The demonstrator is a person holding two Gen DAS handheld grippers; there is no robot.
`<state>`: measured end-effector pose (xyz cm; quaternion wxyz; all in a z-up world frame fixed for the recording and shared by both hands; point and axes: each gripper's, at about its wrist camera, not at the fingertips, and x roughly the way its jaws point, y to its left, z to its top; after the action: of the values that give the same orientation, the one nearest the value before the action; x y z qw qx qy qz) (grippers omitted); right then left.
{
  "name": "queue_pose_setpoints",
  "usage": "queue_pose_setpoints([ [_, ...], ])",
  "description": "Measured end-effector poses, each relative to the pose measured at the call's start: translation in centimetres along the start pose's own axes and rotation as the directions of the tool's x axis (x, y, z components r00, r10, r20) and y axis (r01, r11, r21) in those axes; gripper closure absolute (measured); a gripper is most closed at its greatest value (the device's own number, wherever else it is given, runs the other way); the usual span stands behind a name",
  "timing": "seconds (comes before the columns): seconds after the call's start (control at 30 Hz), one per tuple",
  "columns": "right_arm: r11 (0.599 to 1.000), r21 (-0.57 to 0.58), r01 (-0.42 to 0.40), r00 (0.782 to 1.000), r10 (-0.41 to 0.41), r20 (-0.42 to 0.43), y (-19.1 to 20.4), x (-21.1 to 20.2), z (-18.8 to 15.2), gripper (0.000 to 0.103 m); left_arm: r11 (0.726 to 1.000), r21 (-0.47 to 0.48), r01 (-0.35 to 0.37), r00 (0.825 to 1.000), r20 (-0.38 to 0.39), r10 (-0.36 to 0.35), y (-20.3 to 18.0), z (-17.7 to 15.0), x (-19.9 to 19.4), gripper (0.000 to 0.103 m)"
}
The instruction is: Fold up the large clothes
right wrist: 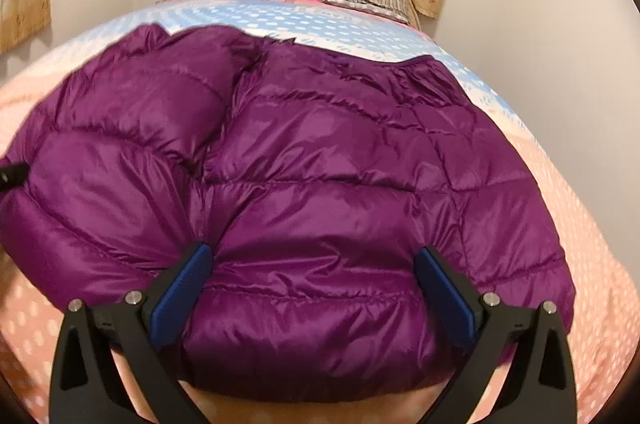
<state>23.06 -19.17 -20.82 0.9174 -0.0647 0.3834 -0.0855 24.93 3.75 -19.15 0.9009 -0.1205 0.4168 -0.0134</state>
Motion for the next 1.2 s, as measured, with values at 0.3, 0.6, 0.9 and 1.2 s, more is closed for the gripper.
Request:
queue_pose_setpoints([
  [0.3, 0.999, 0.012, 0.031, 0.999, -0.03, -0.011, 0.3, -1.1, -0.7, 0.001, 0.999, 0.041, 0.019, 0.997, 0.073, -0.022, -0.4, 0.7, -2.9, 0.093],
  [0.6, 1.0, -0.021, 0.014, 1.0, -0.014, 0.002, 2.3, -2.0, -0.8, 0.001, 1.0, -0.015, -0.014, 0.995, 0.1, 0.016, 2.3, 1.1, -6.0, 0.095],
  [0.9, 0.987, -0.039, -0.153, 0.986, 0.155, 0.058, -1.7, -7.2, 0.9, 0.004, 0.992, 0.122, -0.041, 0.967, 0.255, 0.009, -1.0, 3.5, -11.9, 0.096],
  [1.2, 0.975, 0.208, 0.073, 0.994, -0.088, 0.064, -19.3, -9.6, -2.2, 0.002, 0.891, 0.455, 0.019, 0.917, 0.347, -0.196, -15.4, 2.8, -15.7, 0.096],
])
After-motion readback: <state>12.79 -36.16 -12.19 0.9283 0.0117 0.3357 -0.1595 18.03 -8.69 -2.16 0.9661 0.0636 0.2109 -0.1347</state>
